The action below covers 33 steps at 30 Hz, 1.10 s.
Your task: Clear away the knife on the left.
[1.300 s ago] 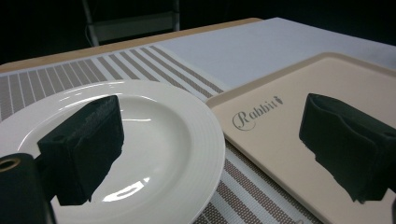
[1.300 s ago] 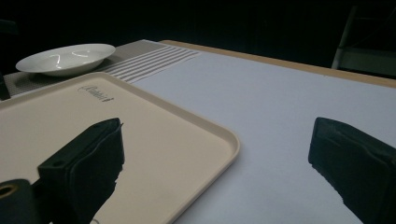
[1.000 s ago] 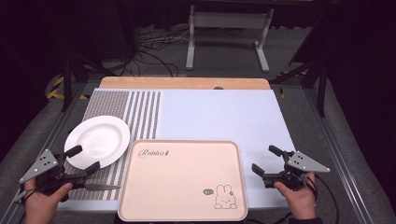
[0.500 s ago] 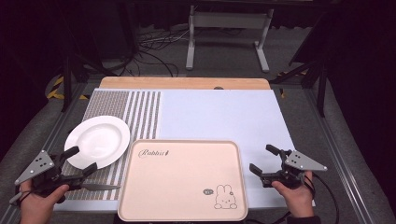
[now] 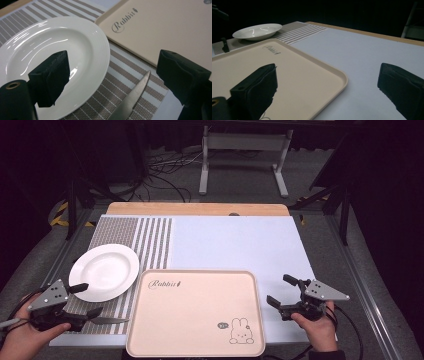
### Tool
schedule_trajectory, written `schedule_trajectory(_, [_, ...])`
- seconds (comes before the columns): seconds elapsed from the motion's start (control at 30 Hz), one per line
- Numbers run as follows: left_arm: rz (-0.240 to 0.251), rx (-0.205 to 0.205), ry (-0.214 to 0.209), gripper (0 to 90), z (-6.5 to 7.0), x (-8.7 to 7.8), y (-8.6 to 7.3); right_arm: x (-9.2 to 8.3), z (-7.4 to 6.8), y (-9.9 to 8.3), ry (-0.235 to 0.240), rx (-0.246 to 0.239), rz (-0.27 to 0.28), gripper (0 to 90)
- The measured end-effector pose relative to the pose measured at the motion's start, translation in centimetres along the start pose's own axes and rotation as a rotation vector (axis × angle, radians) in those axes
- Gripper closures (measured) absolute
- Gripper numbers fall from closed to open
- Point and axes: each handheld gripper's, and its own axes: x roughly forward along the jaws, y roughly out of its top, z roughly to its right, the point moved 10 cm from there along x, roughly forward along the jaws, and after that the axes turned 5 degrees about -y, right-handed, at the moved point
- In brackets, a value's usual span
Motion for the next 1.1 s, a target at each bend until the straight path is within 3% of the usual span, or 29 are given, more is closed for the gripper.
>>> schedule_trajectory(0.07, [-0.018, 0.004, -0.005, 12.3, 0.1, 0.0, -0.1, 0.0, 0.0, 0.0, 0.000, 0.002, 0.000, 3.3])
schedule_trajectory(0.23, [-0.133, 0.054, -0.032, 11.9, 0.2, 0.2, -1.0, 0.1, -0.1, 0.0, 0.006, 0.005, -0.003, 3.4])
schedule_trajectory(0.5, [-0.218, 0.083, -0.061, 12.7, 0.3, 0.6, -2.1, 0.0, -0.3, 0.1, 0.026, 0.015, 0.005, 3.5])
schedule_trajectory(0.63, [-0.285, 0.104, -0.073, 13.7, 0.2, 0.6, -2.9, 0.0, -0.4, 0.2, 0.029, 0.010, 0.006, 3.5])
schedule_trajectory(0.87, [-0.438, 0.161, -0.107, 17.2, -0.1, 0.2, -4.7, 0.1, -0.7, 0.4, 0.057, 0.012, 0.020, 3.2])
schedule_trajectory(1.07, [-0.523, 0.197, -0.123, 21.8, -0.7, 0.0, -5.5, 0.1, -0.9, 0.3, 0.068, 0.005, 0.011, 3.2])
schedule_trajectory(1.1, [-0.569, 0.201, -0.134, 22.5, -0.7, -0.1, -5.9, 0.1, -1.0, 0.3, 0.071, 0.004, 0.011, 3.1])
